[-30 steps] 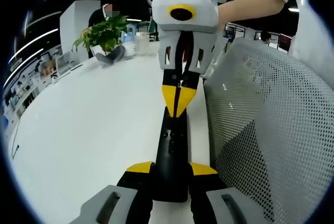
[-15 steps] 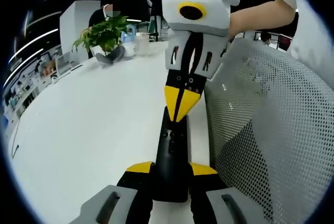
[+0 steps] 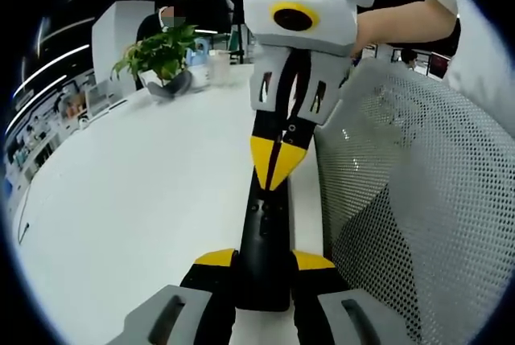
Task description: Press the specified remote control buttons in sequence, fully releasing each button before pressing the next.
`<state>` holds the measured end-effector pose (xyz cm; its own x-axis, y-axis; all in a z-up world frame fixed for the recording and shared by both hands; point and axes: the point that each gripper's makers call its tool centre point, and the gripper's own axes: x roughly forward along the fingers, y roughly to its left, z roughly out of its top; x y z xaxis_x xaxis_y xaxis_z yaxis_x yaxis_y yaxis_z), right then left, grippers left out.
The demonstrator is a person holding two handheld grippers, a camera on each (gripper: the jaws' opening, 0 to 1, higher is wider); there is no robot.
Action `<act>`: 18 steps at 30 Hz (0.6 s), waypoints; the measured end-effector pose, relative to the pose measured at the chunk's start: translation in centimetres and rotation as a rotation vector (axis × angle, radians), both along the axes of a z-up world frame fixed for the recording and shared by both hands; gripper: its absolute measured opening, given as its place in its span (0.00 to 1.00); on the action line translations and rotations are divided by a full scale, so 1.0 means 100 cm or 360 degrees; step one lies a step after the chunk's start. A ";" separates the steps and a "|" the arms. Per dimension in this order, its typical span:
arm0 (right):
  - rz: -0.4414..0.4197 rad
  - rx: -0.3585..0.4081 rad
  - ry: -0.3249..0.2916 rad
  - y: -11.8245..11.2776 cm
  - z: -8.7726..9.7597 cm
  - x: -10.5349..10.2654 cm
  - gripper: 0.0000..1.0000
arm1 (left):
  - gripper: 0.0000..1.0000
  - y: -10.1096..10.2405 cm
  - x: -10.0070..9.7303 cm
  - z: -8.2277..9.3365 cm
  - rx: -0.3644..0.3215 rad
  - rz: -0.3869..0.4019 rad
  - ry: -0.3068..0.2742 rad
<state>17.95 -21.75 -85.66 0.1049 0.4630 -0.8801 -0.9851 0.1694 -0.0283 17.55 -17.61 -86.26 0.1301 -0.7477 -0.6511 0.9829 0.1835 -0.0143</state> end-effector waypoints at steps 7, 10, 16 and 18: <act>-0.0219 0.0054 0.0086 -0.002 0.000 0.001 0.00 | 0.25 -0.001 0.000 0.000 0.0006 -0.0001 0.0000; -0.0263 0.0073 0.0022 -0.001 0.000 0.000 0.00 | 0.25 -0.001 0.001 0.000 0.0005 -0.0003 0.0000; -0.0303 0.0149 -0.0066 -0.002 0.001 0.002 0.00 | 0.25 -0.001 0.001 0.000 0.0013 -0.0007 -0.0001; -0.0340 0.0190 -0.0038 -0.002 0.002 0.002 0.00 | 0.25 -0.001 0.001 0.000 0.0012 -0.0008 -0.0001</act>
